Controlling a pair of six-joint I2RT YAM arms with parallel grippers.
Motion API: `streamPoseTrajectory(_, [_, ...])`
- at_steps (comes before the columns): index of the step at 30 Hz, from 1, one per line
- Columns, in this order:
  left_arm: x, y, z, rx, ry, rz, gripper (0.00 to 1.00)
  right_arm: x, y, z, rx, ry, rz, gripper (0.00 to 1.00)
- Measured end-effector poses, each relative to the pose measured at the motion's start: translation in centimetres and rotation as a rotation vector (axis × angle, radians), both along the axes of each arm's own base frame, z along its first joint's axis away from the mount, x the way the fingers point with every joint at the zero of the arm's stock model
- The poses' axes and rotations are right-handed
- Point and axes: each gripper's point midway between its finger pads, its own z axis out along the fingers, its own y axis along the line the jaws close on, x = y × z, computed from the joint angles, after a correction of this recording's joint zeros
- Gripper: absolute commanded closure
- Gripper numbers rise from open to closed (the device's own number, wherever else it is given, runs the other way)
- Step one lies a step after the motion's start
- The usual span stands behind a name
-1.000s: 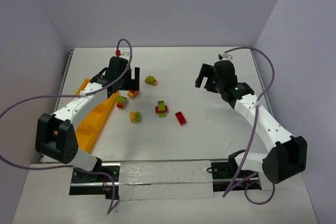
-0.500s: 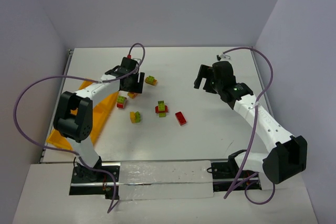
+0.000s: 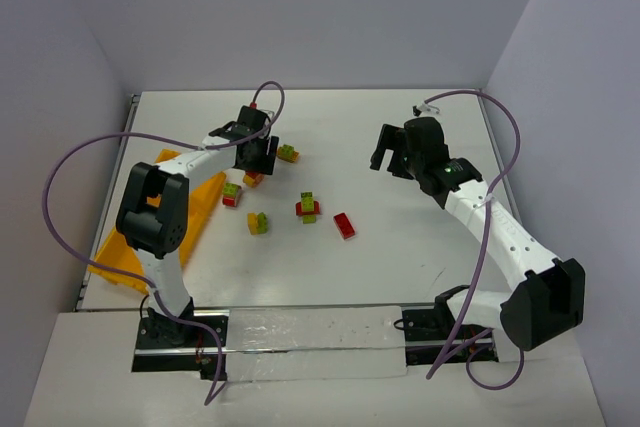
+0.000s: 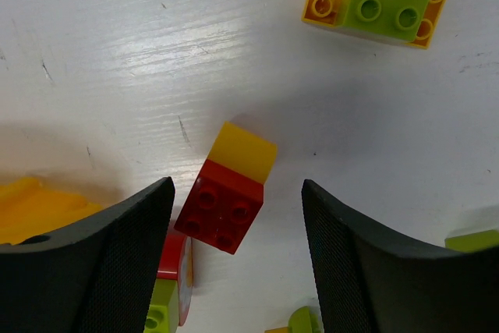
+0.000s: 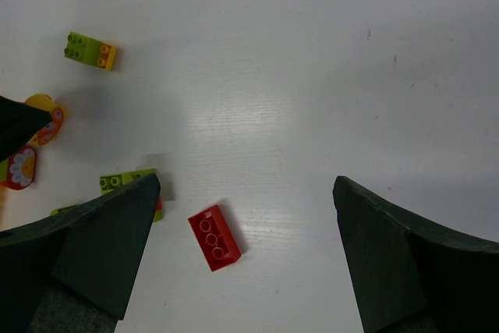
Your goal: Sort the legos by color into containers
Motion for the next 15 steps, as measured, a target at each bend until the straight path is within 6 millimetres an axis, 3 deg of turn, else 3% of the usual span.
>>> streamPoseTrajectory(4, [0.01, 0.01, -0.08, 0.003, 0.001, -0.002, 0.38, 0.00, 0.00, -0.05, 0.000, 0.002, 0.000, 0.00])
streamPoseTrajectory(12, [-0.07, -0.13, -0.10, -0.008, 0.006, 0.003, 0.41, 0.12, 0.07, -0.61, -0.006, 0.017, 0.001, 0.00])
streamPoseTrajectory(15, [-0.06, -0.23, 0.01, -0.015, 0.008, 0.008, 0.49, 0.13, 0.15, -0.80, -0.009, 0.023, 0.002, 0.00])
